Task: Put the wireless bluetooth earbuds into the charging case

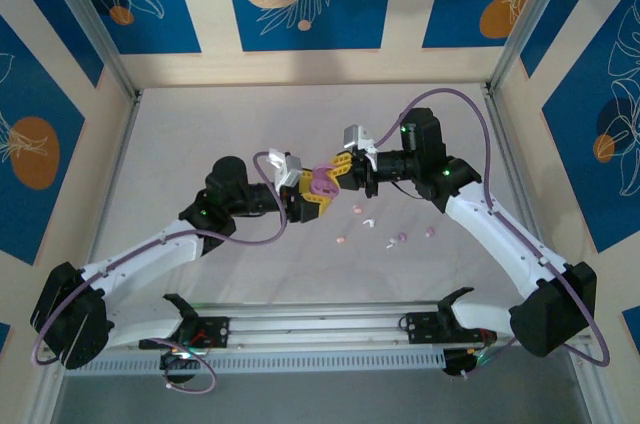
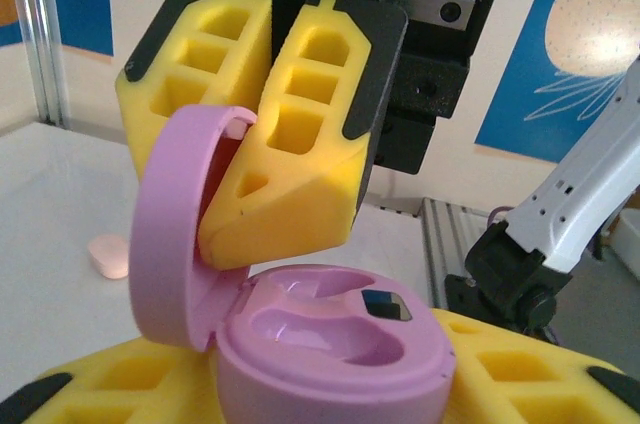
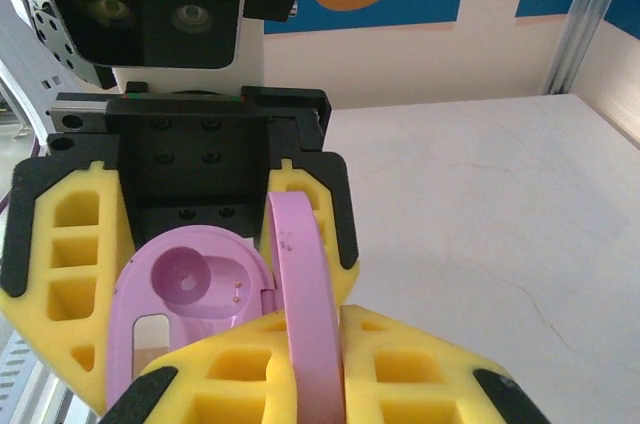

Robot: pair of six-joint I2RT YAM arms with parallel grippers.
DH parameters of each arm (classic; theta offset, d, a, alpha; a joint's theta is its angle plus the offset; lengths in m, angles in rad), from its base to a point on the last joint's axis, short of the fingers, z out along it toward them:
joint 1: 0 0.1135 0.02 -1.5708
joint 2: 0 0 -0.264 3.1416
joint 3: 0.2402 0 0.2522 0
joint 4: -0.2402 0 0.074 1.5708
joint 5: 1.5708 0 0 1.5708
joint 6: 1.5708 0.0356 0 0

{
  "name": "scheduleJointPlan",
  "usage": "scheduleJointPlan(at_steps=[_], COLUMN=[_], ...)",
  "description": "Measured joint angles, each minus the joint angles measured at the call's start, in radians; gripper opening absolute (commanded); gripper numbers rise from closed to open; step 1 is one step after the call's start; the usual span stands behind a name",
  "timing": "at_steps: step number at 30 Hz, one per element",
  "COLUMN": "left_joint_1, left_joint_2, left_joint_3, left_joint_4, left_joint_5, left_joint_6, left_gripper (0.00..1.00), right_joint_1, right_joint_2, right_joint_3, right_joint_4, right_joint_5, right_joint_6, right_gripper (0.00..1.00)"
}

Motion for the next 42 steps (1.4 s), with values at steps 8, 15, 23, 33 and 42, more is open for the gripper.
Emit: scheduleJointPlan(at_steps=[8, 15, 23, 33, 42], left_joint_1=[0.0, 0.0, 0.0, 0.0, 0.0], left_joint_2=[0.0, -0.002, -0.015, -0.001, 0.022], left_joint_3=[0.0, -0.008, -0.094, -0.209, -0.215], left_joint_4=[-0.013, 0.013, 0.134, 0.383, 0.49], left_joint_5=[-0.002, -0.003, -0.079, -0.216, -0.238], left_joint_6=[0.006, 0.006, 0.009, 0.0, -0.034], left_gripper=[0.28, 0.27, 0.26, 0.26, 0.25], right_joint_1=[0.003, 0.0, -0.039, -0.284, -0.461], right_joint_2=[-0.001, -0.021, -0.1, -0.282, -0.14], right_joint_3=[0.0, 0.011, 0.043, -0.029, -0.335], right_joint_4=[-0.001, 0.0, -0.01, -0.262, -0.486], right_joint_5=[0.003, 0.093, 0.132, 0.523, 0.557], right_joint_6=[-0.004, 0.081, 0.322, 0.834, 1.039], right_gripper=[0.32, 0.53, 0.67, 0.5, 0.42])
